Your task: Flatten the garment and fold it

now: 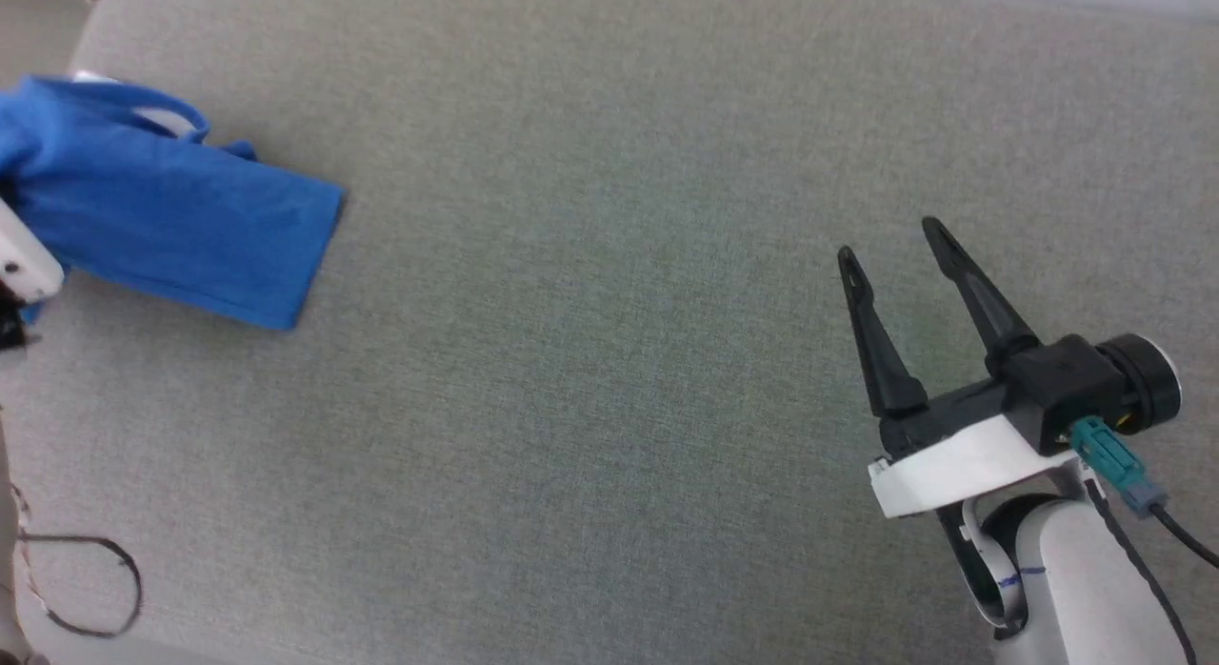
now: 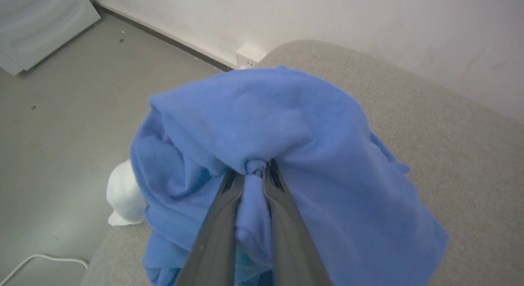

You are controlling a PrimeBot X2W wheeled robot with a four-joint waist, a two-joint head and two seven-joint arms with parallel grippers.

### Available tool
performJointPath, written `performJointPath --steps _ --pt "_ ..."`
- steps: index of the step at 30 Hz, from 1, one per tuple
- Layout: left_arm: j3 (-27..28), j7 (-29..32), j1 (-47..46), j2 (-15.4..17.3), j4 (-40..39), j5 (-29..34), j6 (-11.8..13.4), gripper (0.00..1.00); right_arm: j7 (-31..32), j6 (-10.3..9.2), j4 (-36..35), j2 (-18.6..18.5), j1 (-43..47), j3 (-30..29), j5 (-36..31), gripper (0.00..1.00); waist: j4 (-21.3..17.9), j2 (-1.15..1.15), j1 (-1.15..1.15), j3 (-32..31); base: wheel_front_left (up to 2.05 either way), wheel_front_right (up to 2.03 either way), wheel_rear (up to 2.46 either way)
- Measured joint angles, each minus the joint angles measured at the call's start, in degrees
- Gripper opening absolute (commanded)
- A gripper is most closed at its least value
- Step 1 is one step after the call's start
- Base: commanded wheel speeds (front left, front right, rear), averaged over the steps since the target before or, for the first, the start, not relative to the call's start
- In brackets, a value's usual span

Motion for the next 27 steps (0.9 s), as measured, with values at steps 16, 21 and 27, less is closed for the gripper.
performJointPath --steps 16,21,27 --pt "-8.45 -21.06 -8.21 -3.41 -17.84 7.57 1.14 0.00 -3.27 0.00 0.78 -0.01 4.87 -6.01 4.34 1.00 -1.41 0.00 -0.01 -11.40 0.00 0.00 0.00" --pt "-10.06 -20.63 -5.43 -7.95 -24.29 5.19 0.65 0.00 -3.66 0.00 0.93 0.01 7.11 -7.36 5.73 1.00 -4.83 0.00 -0.01 -13.75 0.00 0.00 0.00" --pt "-13.37 -18.72 1.71 -14.86 -30.71 2.42 0.21 0.00 -3.60 0.00 0.75 -0.01 9.01 -8.09 6.23 1.00 -10.26 0.00 0.00 -15.72 0.00 0.00 0.00"
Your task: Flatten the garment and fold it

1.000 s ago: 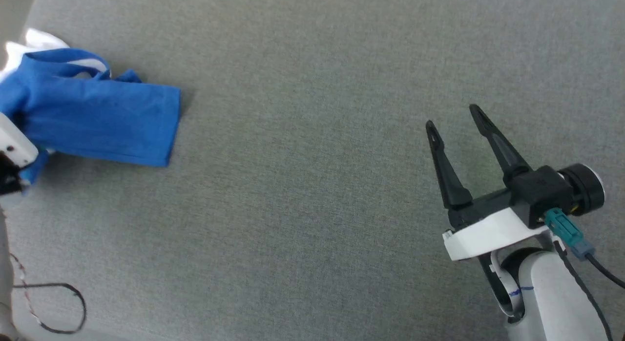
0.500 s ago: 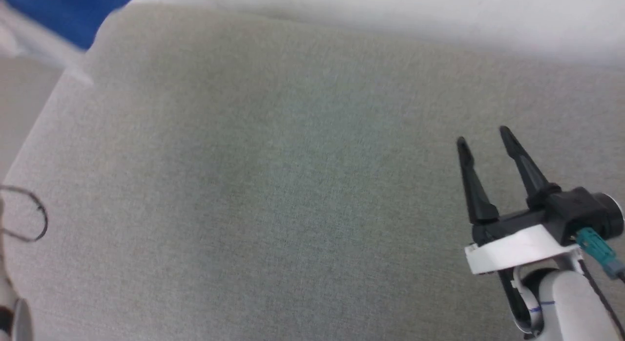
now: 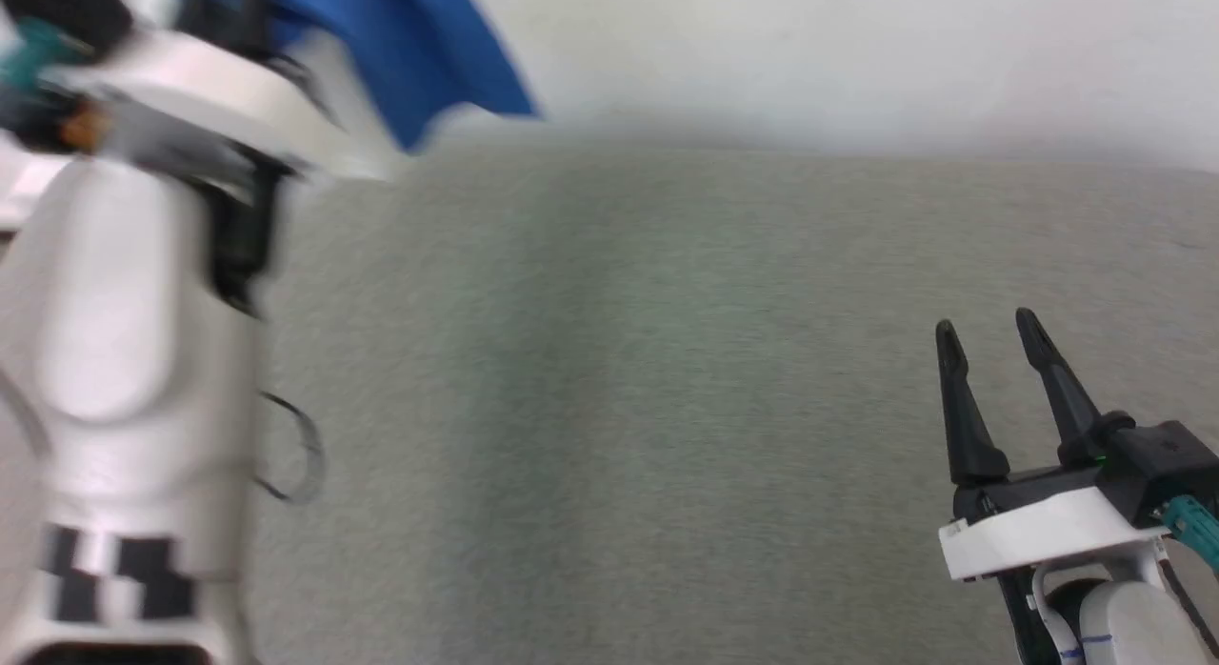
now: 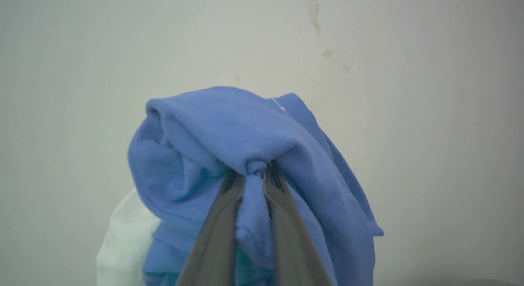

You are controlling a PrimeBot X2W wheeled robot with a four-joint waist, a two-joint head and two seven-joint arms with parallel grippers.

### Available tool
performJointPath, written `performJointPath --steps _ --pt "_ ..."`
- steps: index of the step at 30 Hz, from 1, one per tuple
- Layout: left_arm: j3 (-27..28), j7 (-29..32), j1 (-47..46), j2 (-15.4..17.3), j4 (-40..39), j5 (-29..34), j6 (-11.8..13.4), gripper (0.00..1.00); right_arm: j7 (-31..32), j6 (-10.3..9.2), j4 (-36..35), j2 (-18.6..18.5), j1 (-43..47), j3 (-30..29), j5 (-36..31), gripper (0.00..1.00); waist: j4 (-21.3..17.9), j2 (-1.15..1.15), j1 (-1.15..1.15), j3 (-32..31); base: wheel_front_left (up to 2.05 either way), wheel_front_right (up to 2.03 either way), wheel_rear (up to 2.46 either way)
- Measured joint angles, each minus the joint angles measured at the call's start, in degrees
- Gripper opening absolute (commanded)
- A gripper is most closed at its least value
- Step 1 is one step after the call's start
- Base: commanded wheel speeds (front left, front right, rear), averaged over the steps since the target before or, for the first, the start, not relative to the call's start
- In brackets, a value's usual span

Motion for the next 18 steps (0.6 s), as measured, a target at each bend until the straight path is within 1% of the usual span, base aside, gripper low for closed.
performJointPath --steps 4,7,10,13,17,18 --pt "-3.42 1.52 6.16 -5.78 -3.09 -1.70 -0.09 0.00 0.41 0.00 -0.27 -0.01 1.22 -0.51 0.76 1.00 -3.89 0.00 0.00 -0.87 0.00 0.00 0.00" --pt "-6.87 2.04 12.20 -8.50 -4.31 -2.14 -0.31 0.00 0.56 0.00 -0.31 -0.04 2.24 -0.48 1.02 1.00 -6.54 0.00 0.00 -1.26 0.00 0.00 0.00" --pt "-10.56 2.38 20.25 -9.78 -3.97 -3.08 -0.49 0.00 0.60 0.00 -0.42 -0.03 2.83 -0.36 1.36 1.00 -8.86 0.00 0.00 -1.44 0.00 0.00 0.00" --pt "-14.50 2.29 28.52 -10.42 -1.27 -3.38 -0.48 0.00 0.81 0.00 -0.52 -0.03 3.31 -0.30 1.68 1.00 -10.65 0.00 0.00 -1.42 0.00 0.00 0.00" --pt "-19.30 0.66 35.99 -10.77 2.43 -3.15 -0.46 0.00 0.79 0.00 -0.51 -0.07 3.36 -0.37 2.03 1.00 -11.47 0.00 0.01 -0.95 0.00 0.00 0.00" --pt "-20.25 -0.20 36.67 -10.87 2.86 -3.13 -0.46 0.21 0.79 0.00 -0.49 -0.07 3.36 -0.40 2.03 1.00 -11.29 0.00 0.01 -0.88 0.00 0.00 0.00"
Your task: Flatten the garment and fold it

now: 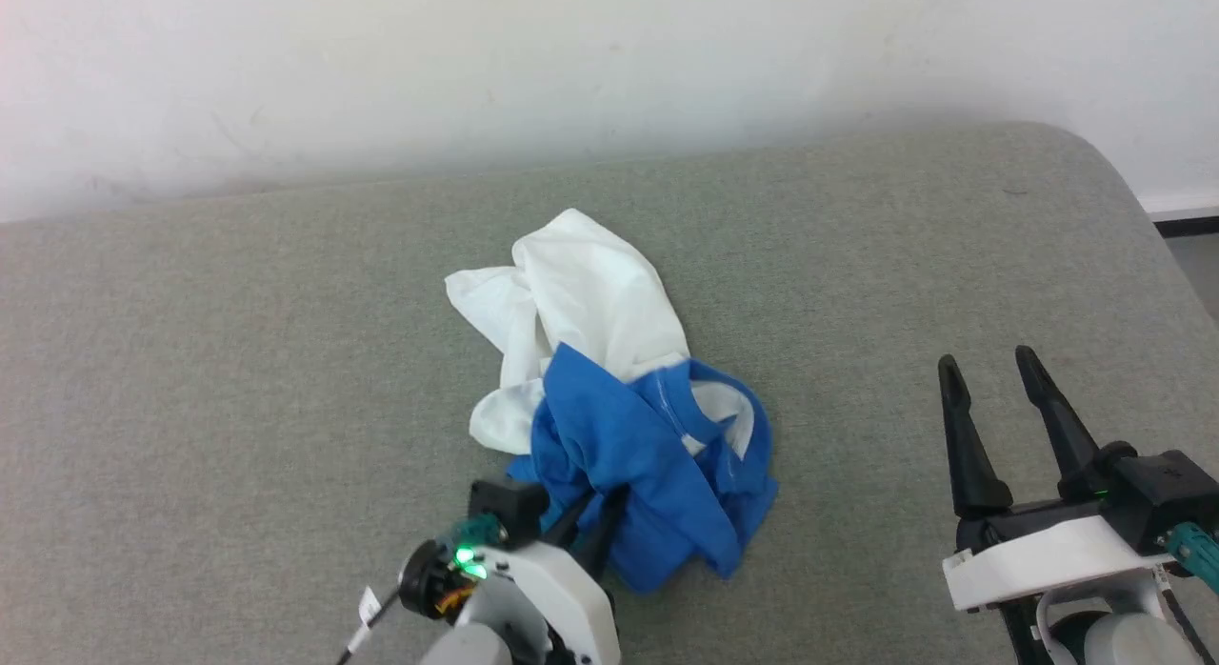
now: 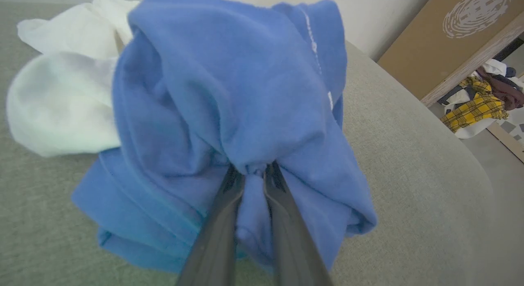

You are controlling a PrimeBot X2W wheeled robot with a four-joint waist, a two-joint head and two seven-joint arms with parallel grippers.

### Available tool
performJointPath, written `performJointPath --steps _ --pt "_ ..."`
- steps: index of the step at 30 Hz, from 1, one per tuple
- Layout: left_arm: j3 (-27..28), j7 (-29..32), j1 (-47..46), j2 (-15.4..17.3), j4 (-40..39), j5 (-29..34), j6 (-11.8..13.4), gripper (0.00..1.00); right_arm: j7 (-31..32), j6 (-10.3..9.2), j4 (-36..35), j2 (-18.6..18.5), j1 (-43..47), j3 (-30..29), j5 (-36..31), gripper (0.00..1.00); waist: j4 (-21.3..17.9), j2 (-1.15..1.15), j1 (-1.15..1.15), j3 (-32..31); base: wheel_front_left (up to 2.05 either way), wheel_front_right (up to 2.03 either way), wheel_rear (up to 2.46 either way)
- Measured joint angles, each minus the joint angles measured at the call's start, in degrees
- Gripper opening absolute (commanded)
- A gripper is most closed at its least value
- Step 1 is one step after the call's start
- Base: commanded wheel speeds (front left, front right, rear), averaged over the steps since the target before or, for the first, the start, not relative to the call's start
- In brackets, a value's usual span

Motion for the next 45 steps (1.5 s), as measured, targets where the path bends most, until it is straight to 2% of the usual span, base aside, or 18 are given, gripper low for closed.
performJointPath --steps 1,2,3,6,8,13,16,19,24,27,33,38,45 --pt "-0.81 -0.85 0.40 -0.04 0.26 0.24 0.00 0.62 0.01 0.00 0.02 0.01 -0.01 0.10 0.00 1.00 0.26 0.00 0.00 0.05 0.00 0.00 0.00" --pt "-1.42 -1.47 0.76 -0.04 0.41 0.21 0.00 0.62 0.02 0.00 0.07 0.01 -0.01 0.24 0.00 1.00 0.54 0.00 0.00 0.01 0.00 0.00 0.00" --pt "-1.81 -2.20 1.06 -0.07 0.43 -0.02 0.00 1.00 0.02 0.00 0.08 0.01 -0.01 0.35 -0.02 1.00 0.84 0.00 0.00 -0.09 0.00 0.00 0.00" --pt "-2.46 -4.48 1.64 -0.09 0.15 -0.12 0.03 1.00 0.05 0.00 0.13 0.02 0.00 0.45 -0.03 1.00 1.45 0.00 0.00 -0.48 0.00 0.00 0.00" --pt "-2.86 -8.13 1.86 -0.10 -1.75 -0.13 0.04 1.00 0.15 0.00 0.20 0.01 0.05 0.62 -0.04 1.00 2.31 0.00 0.00 -1.24 0.00 0.00 0.00" --pt "-1.49 -10.34 2.07 -0.21 -8.31 0.47 0.89 1.00 0.22 0.00 0.25 0.03 1.16 0.82 -0.04 1.00 3.36 0.00 0.00 -3.00 0.00 0.00 0.00" --pt "1.15 -10.62 3.08 0.44 -12.04 1.07 1.71 1.00 0.69 0.00 0.24 0.02 1.76 0.85 -0.11 1.00 3.90 0.00 0.00 -4.00 0.00 0.00 0.00" --pt "5.64 -10.63 4.37 1.57 -15.68 2.37 3.68 1.00 0.82 0.00 0.14 0.01 2.50 0.86 -0.11 1.00 4.45 0.00 0.00 -4.76 0.00 0.00 0.00" --pt "12.88 -10.63 7.58 3.97 -18.05 3.55 6.04 1.00 1.57 0.00 0.12 0.01 2.96 1.36 -0.11 1.00 4.90 0.00 0.00 -5.77 0.00 0.00 0.00" --pt "16.34 -10.63 9.72 5.46 -18.18 3.55 6.55 1.00 1.87 0.00 0.10 0.02 3.67 1.69 -0.11 1.00 5.18 0.00 0.00 -6.09 0.00 0.00 0.00" --pt "19.83 -10.63 11.68 7.62 -17.94 3.50 6.58 1.00 3.58 0.00 0.25 0.01 3.93 2.31 -0.08 1.00 5.64 0.00 0.00 -5.88 0.00 0.00 0.00" --pt "20.98 -10.63 12.40 7.97 -18.12 3.46 6.56 1.00 11.50 0.00 4.23 -0.02 4.00 4.64 1.81 1.00 6.24 0.00 0.00 -5.33 0.00 0.00 0.00" --pt "20.54 -10.63 12.38 6.86 -18.13 3.43 5.89 1.00 25.21 0.00 9.35 0.05 2.11 12.81 4.03 1.00 7.91 0.00 0.00 -4.78 0.00 0.00 0.00"
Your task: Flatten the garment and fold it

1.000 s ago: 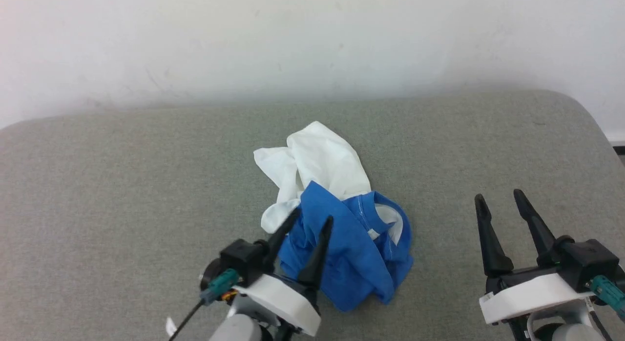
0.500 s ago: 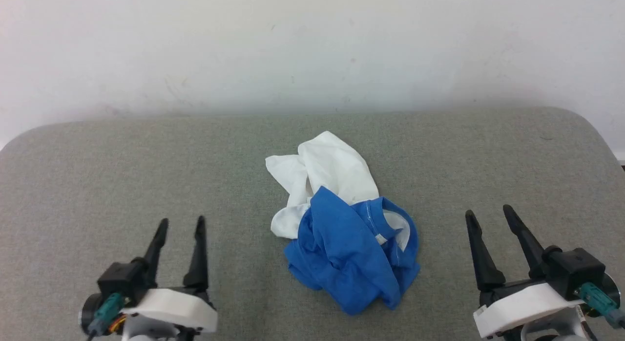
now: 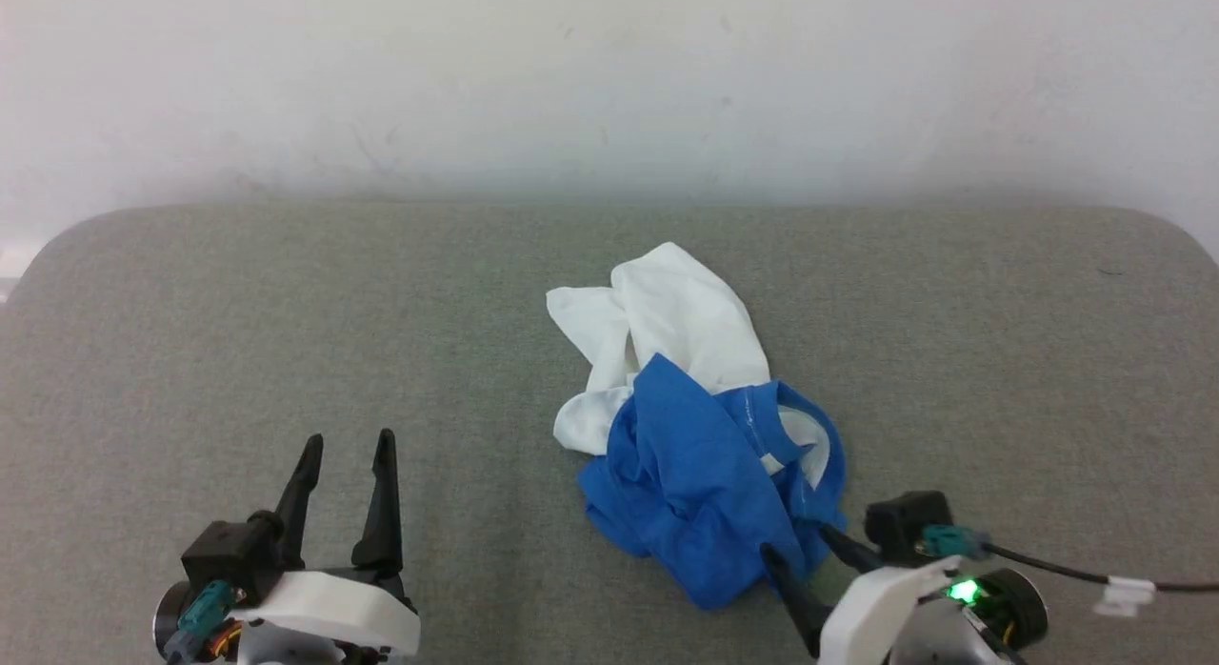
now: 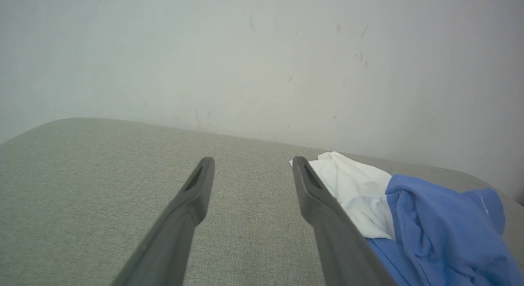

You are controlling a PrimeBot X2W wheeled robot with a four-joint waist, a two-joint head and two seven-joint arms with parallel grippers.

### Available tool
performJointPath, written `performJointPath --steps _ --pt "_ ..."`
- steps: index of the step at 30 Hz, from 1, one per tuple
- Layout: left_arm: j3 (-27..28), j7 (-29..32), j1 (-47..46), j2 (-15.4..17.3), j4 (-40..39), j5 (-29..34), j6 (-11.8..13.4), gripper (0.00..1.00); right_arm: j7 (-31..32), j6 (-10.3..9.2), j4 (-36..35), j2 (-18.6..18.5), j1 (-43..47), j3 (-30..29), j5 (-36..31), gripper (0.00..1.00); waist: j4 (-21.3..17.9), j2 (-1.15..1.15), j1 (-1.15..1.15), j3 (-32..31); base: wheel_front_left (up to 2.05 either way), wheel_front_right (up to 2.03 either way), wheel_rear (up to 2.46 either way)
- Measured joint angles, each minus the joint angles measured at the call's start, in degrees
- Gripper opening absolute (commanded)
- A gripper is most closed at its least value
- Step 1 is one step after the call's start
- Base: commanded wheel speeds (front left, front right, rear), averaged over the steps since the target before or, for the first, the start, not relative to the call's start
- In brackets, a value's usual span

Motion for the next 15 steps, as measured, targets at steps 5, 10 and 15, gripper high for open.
performJointPath --steps 5,10,15 --pt "-0.18 0.00 -0.11 -0.53 0.08 -0.05 -0.48 1.00 4.44 0.00 2.81 -0.34 -3.42 1.99 -0.12 1.00 1.42 0.00 0.00 0.60 0.00 0.00 0.00" --pt "-0.07 0.00 -0.29 -0.93 0.11 0.00 -0.94 1.00 8.71 0.00 6.77 -0.63 -4.88 2.64 1.14 0.00 2.66 0.00 0.00 1.25 0.00 0.00 0.00" --pt "0.65 0.00 -0.27 -1.35 0.10 0.14 -0.94 1.00 6.31 0.00 5.71 -0.52 -5.67 1.04 2.49 0.00 2.52 0.00 0.00 1.52 0.00 0.00 0.00"
